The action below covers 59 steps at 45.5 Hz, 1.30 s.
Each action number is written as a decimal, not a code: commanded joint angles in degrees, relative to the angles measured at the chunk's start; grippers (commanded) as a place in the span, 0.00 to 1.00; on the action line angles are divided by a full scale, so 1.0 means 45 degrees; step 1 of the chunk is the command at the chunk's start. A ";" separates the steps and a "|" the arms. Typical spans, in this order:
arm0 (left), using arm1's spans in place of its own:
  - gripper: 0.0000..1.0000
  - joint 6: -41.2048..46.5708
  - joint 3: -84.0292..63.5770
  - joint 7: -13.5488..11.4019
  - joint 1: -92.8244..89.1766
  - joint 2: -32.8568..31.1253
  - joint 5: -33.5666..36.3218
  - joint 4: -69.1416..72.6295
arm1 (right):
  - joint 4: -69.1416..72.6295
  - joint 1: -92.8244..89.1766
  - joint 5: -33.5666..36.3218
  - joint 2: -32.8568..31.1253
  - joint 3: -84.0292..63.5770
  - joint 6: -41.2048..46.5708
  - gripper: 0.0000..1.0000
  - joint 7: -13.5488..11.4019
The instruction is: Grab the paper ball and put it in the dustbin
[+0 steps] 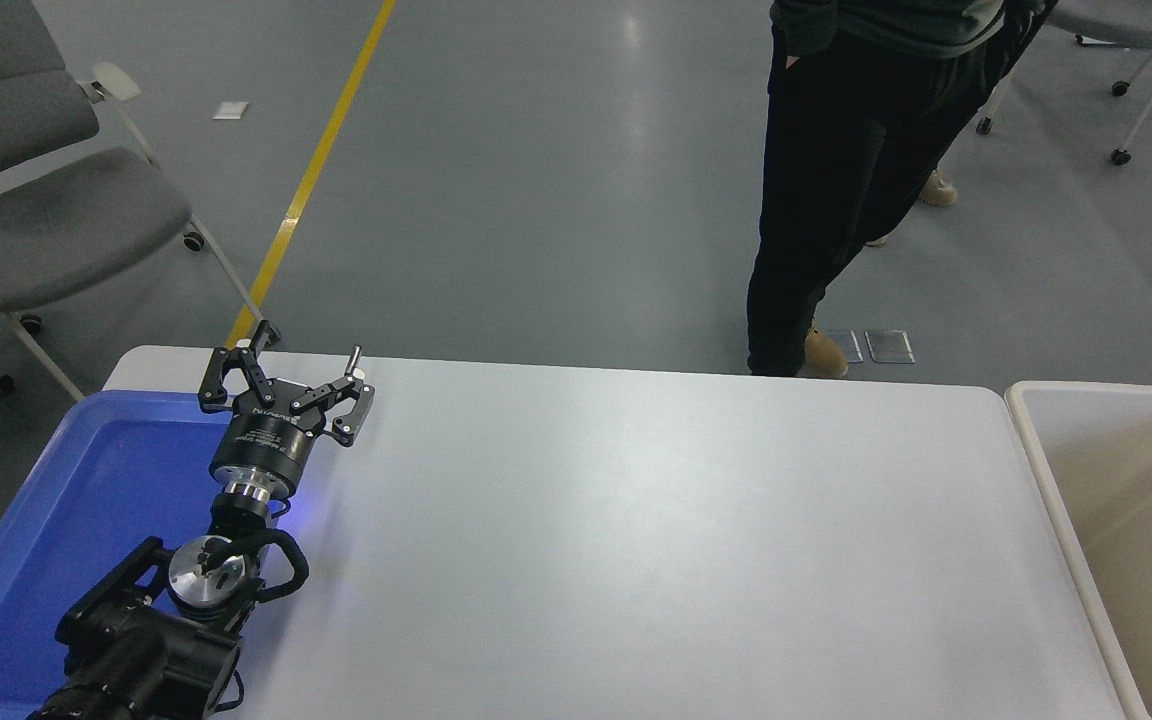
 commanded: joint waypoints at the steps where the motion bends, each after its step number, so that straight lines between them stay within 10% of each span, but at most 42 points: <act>1: 0.99 -0.0001 0.0004 -0.0002 0.0000 0.0000 -0.0004 0.0000 | 0.0042 -0.0430 0.0021 0.0373 0.0121 -0.0180 0.00 0.0031; 7: 0.99 -0.0001 0.0004 -0.0002 0.0000 0.0000 -0.0004 0.0000 | 0.0042 -0.0469 0.0040 0.0393 0.0140 -0.0180 0.11 0.0051; 11: 0.99 -0.0001 0.0004 -0.0002 0.0000 0.0000 -0.0004 0.0000 | 0.0042 -0.0605 0.0041 0.0412 0.0179 -0.0161 0.98 0.0070; 12: 0.99 -0.0001 0.0004 0.0017 0.0000 0.0000 0.0015 0.0000 | 0.0042 -0.0606 0.0041 0.0393 0.0179 -0.0141 1.00 0.0070; 38: 0.99 -0.0001 0.0004 -0.0002 0.0000 0.0000 -0.0004 0.0000 | 0.0255 0.0721 0.0060 0.0042 0.0198 -0.0024 1.00 0.0148; 59: 0.99 -0.0001 0.0004 -0.0002 0.0000 0.0000 -0.0004 0.0000 | 0.7422 0.1503 0.0041 -0.3005 0.4356 0.0191 1.00 0.1027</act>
